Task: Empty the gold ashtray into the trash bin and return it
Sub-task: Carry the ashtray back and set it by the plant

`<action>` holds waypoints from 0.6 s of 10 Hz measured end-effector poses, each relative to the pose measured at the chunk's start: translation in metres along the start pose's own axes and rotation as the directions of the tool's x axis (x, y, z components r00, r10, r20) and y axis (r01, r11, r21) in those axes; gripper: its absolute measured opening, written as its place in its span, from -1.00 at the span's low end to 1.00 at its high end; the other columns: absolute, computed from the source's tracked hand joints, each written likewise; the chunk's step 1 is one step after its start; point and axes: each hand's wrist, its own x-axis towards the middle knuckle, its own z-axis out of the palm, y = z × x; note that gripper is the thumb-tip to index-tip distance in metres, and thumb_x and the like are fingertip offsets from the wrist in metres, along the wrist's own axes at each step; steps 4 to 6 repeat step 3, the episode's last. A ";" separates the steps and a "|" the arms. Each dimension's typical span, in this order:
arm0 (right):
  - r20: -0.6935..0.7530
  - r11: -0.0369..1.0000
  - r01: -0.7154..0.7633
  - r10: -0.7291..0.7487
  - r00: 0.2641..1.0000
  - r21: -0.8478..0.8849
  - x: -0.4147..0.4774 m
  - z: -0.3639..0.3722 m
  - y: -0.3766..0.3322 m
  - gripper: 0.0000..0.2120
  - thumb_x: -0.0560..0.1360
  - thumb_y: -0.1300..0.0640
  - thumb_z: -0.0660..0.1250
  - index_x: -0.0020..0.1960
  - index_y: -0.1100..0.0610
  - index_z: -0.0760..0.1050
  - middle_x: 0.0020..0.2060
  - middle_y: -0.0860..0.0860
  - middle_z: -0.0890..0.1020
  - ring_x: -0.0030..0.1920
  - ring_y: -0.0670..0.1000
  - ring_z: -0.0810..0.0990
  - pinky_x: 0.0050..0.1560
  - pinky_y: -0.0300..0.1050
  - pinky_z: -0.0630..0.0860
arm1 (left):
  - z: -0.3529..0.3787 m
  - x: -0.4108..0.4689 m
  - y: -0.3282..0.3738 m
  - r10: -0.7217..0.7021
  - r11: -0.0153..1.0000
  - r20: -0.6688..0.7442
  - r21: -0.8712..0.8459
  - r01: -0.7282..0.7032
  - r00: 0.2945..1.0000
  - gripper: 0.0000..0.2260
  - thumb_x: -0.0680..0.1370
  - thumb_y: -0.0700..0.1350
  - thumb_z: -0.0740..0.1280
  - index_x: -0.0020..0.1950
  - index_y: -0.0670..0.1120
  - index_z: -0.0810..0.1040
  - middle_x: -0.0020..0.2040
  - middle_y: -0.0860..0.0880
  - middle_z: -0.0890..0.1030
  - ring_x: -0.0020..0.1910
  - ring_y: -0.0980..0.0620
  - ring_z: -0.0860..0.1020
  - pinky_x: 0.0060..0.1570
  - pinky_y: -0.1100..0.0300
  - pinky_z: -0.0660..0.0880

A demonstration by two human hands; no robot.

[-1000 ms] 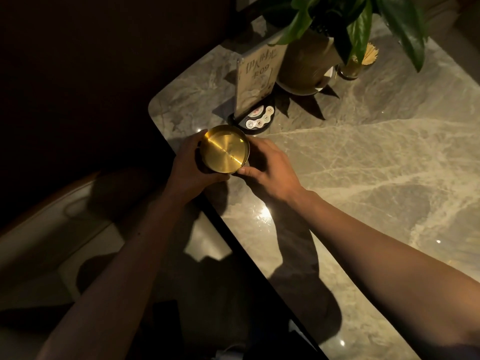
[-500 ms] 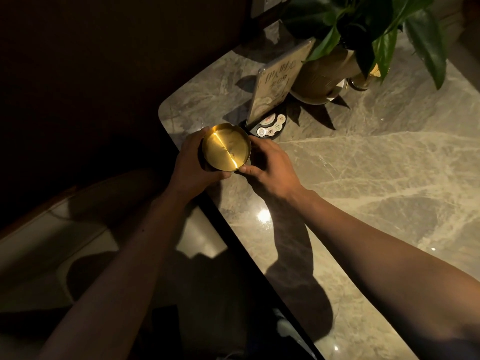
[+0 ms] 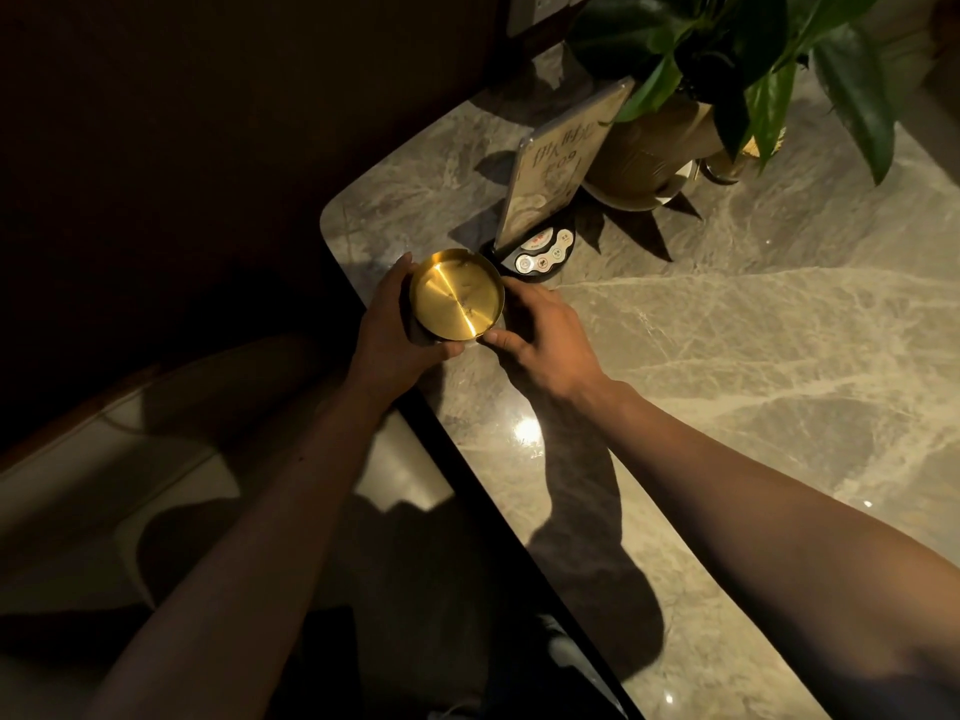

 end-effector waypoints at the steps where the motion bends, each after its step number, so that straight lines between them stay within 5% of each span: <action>1: 0.020 1.000 -0.006 0.006 1.000 -0.002 -0.002 0.000 -0.001 -0.35 0.48 -0.09 0.41 0.49 0.07 0.31 0.37 0.07 0.50 0.37 0.09 0.42 0.36 -0.02 0.35 | 0.001 -0.006 0.001 -0.012 1.000 0.000 -0.014 0.012 1.000 0.04 0.26 -0.19 0.65 0.60 -0.13 0.13 0.57 -0.09 0.28 0.47 0.15 0.22 0.36 0.32 0.23; 3: -0.039 1.000 -0.012 0.013 0.999 0.020 -0.030 -0.012 -0.004 -0.44 0.55 0.00 0.34 0.48 0.14 0.30 0.39 0.11 0.47 0.39 0.12 0.42 0.42 0.04 0.34 | 0.007 -0.048 0.016 0.013 0.999 -0.164 -0.045 -0.021 0.986 -0.18 0.32 -0.19 0.62 0.50 -0.11 0.32 0.45 -0.08 0.40 0.39 0.11 0.37 0.31 0.30 0.37; 6: -0.039 1.000 -0.012 0.013 0.999 0.020 -0.030 -0.012 -0.004 -0.44 0.55 0.00 0.34 0.48 0.14 0.30 0.39 0.11 0.47 0.39 0.12 0.42 0.42 0.04 0.34 | 0.007 -0.048 0.016 0.013 0.999 -0.164 -0.045 -0.021 0.986 -0.18 0.32 -0.19 0.62 0.50 -0.11 0.32 0.45 -0.08 0.40 0.39 0.11 0.37 0.31 0.30 0.37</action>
